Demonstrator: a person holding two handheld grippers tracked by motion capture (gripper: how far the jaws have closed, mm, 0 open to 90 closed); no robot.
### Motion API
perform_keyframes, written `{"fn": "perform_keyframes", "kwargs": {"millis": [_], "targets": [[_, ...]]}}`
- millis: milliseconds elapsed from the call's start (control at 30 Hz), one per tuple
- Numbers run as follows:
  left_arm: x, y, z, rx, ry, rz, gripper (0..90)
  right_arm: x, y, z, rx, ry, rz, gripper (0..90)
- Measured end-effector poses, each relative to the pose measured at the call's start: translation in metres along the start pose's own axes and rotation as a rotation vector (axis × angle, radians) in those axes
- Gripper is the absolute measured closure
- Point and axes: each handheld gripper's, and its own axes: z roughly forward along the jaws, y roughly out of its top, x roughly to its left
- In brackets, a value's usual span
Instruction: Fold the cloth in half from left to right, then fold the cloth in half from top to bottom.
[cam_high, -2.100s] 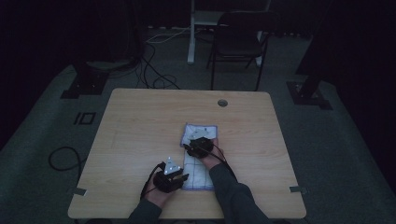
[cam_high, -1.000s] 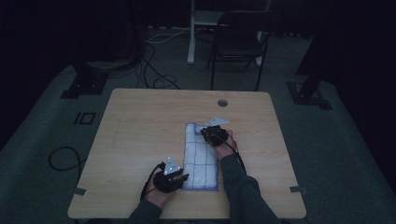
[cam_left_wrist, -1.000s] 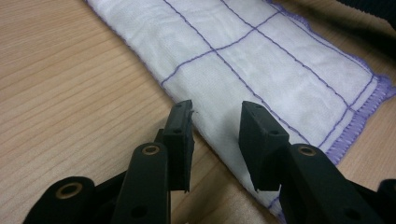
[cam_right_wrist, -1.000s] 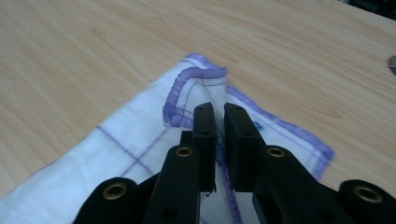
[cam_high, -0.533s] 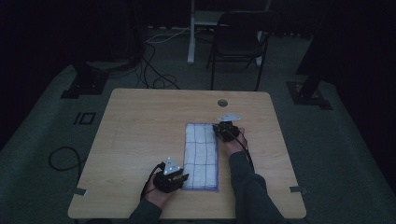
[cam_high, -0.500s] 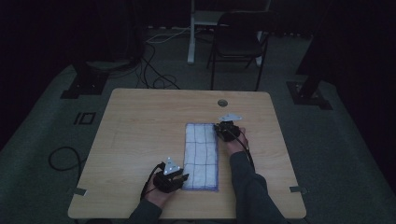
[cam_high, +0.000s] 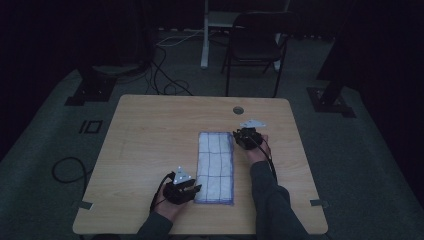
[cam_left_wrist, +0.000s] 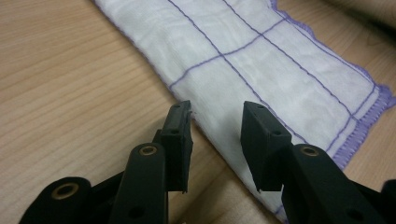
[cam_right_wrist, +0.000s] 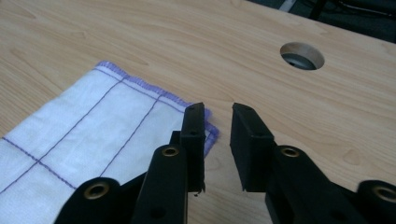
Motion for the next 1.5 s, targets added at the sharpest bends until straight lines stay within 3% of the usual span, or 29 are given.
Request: {"fn": "perform_keyframes", "kwargs": {"millis": [433,800,1267,1500], "targets": [[0.021,0.025,-0.005,-0.045,0.045,-0.004,62.5,-0.001,0.001,-0.002,-0.009,0.037,0.006,64.9],[0.042,0.044,-0.005,-0.063,0.091,-0.006,61.2,0.002,0.001,-0.001,0.000,0.051,0.004,62.7],[0.078,0.071,0.016,-0.100,0.152,-0.043,58.8,0.010,0.003,0.009,0.024,0.062,-0.003,60.4],[0.088,0.081,0.028,-0.087,0.171,-0.043,58.2,0.013,0.003,0.016,0.046,0.052,0.004,67.0]]}}
